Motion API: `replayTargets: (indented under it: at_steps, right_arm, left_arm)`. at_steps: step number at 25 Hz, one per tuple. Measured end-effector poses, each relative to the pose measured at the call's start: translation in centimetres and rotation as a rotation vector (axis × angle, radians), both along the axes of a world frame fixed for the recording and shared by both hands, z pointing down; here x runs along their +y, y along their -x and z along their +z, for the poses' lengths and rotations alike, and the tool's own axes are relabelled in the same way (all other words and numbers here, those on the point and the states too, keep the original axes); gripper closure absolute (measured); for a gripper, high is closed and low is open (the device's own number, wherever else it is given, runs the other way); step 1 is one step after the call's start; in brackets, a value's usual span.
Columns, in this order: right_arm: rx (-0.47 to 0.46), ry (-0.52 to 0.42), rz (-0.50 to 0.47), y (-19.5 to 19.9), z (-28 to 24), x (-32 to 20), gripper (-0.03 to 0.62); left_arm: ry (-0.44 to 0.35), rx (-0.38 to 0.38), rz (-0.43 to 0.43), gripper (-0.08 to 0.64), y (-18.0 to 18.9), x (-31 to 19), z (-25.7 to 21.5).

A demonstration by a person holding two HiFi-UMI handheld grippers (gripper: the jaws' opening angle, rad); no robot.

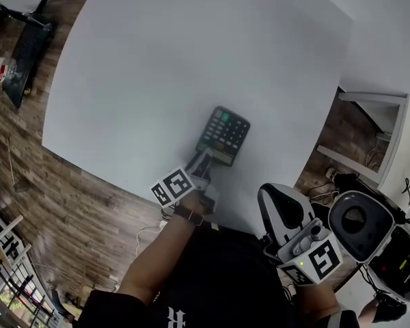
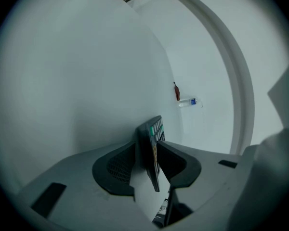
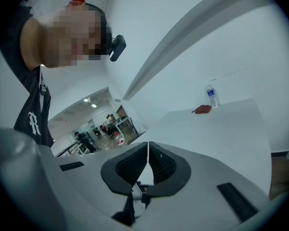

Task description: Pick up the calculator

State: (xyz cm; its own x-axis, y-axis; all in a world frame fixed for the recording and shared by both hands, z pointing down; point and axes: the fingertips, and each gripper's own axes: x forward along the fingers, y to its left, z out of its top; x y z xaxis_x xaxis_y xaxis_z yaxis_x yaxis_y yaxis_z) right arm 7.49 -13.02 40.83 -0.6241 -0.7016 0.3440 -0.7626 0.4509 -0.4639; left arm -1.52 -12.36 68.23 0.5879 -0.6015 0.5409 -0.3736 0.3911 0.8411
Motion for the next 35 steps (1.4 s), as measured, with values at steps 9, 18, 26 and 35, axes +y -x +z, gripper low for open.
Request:
replayTargets:
  at_steps: [9, 18, 26, 35]
  right_arm:
    - [0.008, 0.028, 0.015, -0.6, 0.7, -0.1, 0.577]
    - [0.015, 0.003, 0.031, -1.0, 0.2, 0.2, 0.577]
    - [0.001, -0.050, 0.023, -1.2, -1.6, 1.1, 0.577]
    - [-0.001, -0.156, 0.008, -0.9, -5.9, 2.5, 0.577]
  left_arm:
    - [-0.008, 0.073, -0.053, 0.495, -0.2, -0.4, 0.2]
    - [-0.025, 0.094, -0.057, 0.509, -0.2, -0.4, -0.4]
    - [-0.100, 0.084, -0.039, 0.509, 0.3, -0.8, -4.7]
    - [-0.235, 0.123, -0.052, 0.509, 1.5, -1.0, -13.5]
